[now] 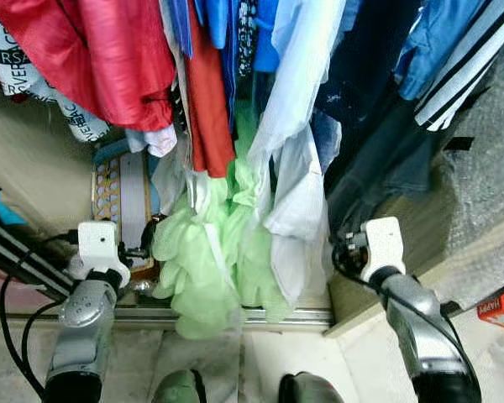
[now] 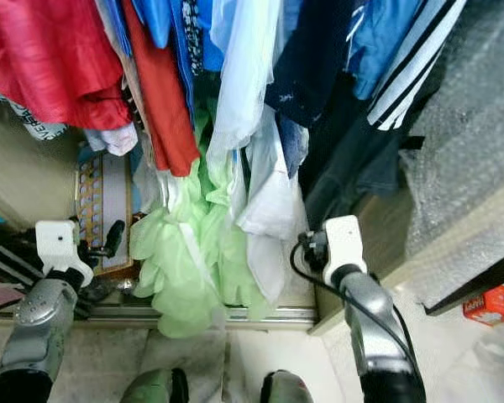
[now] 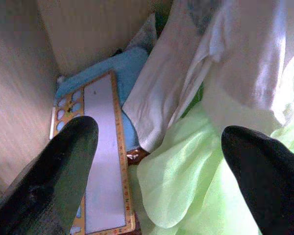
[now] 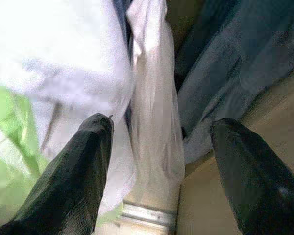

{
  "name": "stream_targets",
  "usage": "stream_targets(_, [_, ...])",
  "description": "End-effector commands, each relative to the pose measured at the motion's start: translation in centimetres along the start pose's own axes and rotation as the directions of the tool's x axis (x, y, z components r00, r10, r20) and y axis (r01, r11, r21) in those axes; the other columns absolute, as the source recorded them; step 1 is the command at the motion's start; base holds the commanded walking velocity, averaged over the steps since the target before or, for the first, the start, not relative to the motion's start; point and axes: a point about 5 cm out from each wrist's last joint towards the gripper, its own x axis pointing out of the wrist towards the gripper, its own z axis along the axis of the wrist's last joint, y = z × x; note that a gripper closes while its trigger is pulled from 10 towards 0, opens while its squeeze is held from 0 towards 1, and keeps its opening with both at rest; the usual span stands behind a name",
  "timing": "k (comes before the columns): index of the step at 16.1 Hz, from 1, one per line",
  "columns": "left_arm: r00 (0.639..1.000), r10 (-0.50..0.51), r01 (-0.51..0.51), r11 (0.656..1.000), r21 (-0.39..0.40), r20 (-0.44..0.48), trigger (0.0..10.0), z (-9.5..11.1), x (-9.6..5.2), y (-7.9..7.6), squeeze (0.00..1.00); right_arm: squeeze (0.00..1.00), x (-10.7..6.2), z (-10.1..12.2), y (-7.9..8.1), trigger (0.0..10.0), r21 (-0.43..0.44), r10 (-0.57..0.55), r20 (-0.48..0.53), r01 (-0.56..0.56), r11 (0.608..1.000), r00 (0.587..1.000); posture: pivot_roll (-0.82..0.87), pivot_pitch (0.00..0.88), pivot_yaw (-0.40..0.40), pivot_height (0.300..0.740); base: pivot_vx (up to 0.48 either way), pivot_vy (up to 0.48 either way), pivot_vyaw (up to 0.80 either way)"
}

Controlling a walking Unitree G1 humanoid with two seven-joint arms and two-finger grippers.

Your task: Clean up the room

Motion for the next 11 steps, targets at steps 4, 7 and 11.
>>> stream_targets(4, [0.998,0.014,-0.016,0.999,0.035,0.059,10.0,0.9,-1.6,-1.3,0.0,0.0,-1.8,0.4,-0.7,10.0,-0.055,0.005,0.055,-0.002,0.998,0.998,-0.02,0.014,-0.039,0.74,0.0,0.0,0.0])
stream_targets(7, [0.991,0.061,-0.07,0.995,0.07,0.12,10.0,2.0,-2.3,-1.4,0.0,0.0,-1.9,1.9,-0.4,10.0,-0.125,0.026,0.168,-0.005,0.992,0.985,-0.01,0.0,-0.041,0.74,0.0,0.0,0.0])
stream_targets(11, [0.957,0.128,-0.142,0.989,0.038,0.259,10.0,5.1,-1.2,-1.8,0.0,0.0,-1.2,5.1,-0.2,10.0,-0.144,0.01,0.418,0.055,0.988,0.908,-0.01,0.0,-0.045,0.74,0.0,0.0,0.0])
